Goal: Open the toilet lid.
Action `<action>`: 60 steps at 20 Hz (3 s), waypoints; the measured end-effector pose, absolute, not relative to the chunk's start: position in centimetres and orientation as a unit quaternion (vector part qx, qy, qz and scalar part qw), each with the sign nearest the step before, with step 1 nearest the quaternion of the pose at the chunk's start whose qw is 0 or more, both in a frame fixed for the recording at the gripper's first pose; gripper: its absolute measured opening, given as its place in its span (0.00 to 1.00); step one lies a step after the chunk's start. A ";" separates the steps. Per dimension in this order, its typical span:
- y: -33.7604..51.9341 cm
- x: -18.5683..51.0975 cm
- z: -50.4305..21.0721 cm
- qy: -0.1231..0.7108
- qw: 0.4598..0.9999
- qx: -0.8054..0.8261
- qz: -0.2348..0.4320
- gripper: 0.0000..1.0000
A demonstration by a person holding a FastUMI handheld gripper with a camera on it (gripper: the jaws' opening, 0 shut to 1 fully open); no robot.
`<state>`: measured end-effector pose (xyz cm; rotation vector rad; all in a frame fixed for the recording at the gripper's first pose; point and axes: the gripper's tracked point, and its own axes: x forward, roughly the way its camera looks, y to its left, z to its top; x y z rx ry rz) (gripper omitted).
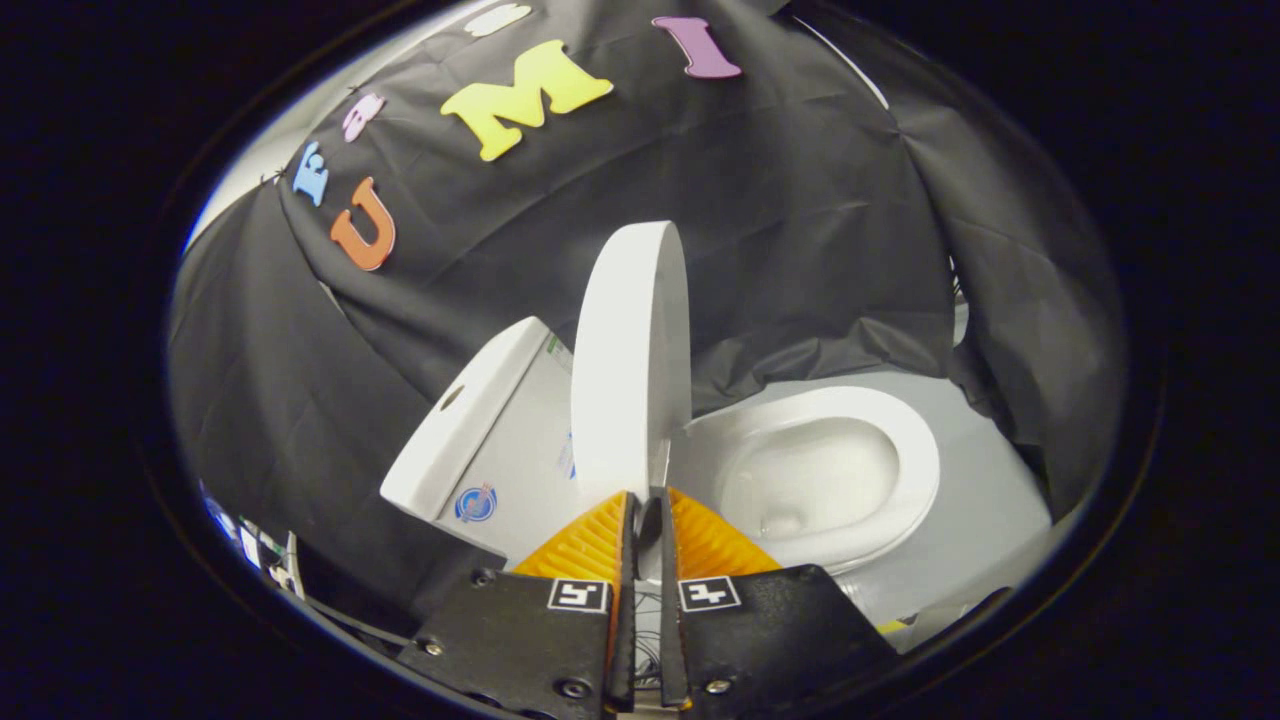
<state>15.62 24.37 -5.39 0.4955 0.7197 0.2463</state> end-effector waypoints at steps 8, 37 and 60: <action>27.5 15.8 -4.3 0.344 0.908 0.203 0.128 0.14; 38.8 16.2 -3.0 0.346 0.913 0.130 0.173 0.14; 44.6 17.0 -3.0 0.343 0.920 0.061 0.178 0.14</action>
